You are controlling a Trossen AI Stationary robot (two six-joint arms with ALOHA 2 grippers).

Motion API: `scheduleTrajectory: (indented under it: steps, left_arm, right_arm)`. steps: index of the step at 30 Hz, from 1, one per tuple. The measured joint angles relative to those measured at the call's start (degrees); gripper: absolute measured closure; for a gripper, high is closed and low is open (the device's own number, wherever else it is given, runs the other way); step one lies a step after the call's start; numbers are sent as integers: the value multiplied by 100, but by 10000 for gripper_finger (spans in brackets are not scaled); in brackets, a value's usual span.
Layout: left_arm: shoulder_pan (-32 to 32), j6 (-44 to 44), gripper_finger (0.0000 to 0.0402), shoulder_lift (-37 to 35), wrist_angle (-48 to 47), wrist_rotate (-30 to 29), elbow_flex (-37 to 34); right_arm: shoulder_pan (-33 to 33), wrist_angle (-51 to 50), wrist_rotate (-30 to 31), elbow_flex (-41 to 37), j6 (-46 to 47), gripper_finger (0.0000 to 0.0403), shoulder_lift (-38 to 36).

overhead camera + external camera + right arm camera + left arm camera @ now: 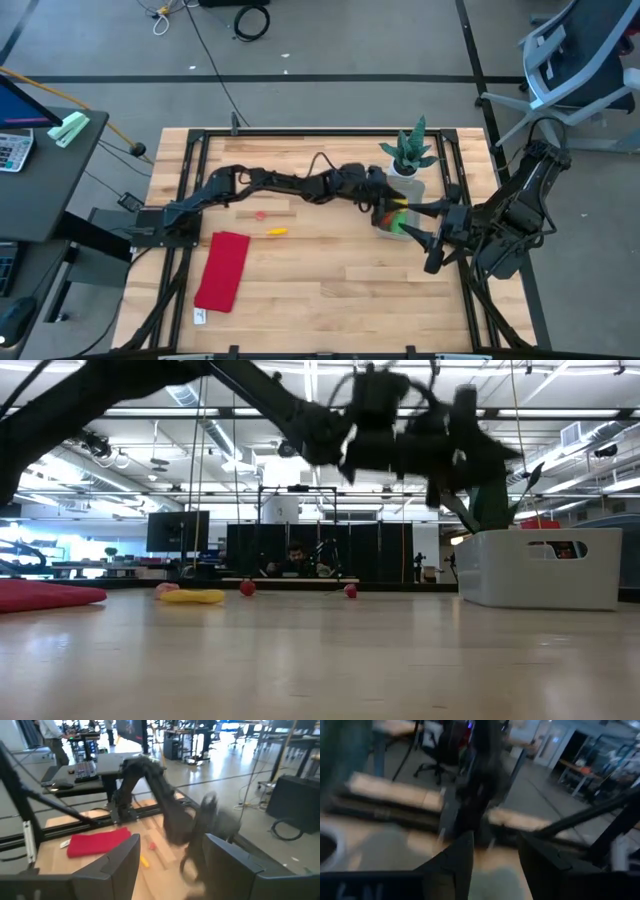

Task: Pick and placing Produce into tupperware
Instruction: Put the left red cherry into the bin

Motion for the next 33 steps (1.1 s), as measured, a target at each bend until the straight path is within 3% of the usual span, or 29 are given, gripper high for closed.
scheduleTrajectory:
  steps: [5, 10, 15, 17, 19, 22, 26, 33]
  left_arm:
    - [288, 127, 254, -753, -1209, 61, 1]
    - [575, 1292, 277, -1690, -3948, 178, 3]
    - [740, 2041, 281, -2143, -6460, 120, 3]
    - [767, 2154, 276, -2183, -7324, -45, 3]
    - [789, 2160, 272, -2180, -7970, -595, -20]
    - [813, 1543, 270, -2119, -7980, -1341, -362]
    - [898, 1226, 280, -2100, -7732, -1203, -1029]
    - [953, 1322, 305, -2103, -8479, -1286, -1697]
  right_arm:
    - [-1, -37, -182, 0, 162, 179, 0]
    - [0, -116, -511, 0, 395, 178, 0]
    - [0, -369, -575, -46, 763, 178, 4]
    - [-2, -383, -577, -131, 862, 178, 4]
    - [0, -389, -584, -248, 1016, 178, 7]
    - [-17, -383, -506, -466, 1365, 178, 7]
    - [-72, -374, -482, -833, 2067, 178, 17]
    - [-70, -365, -530, -1597, 2898, 178, 17]
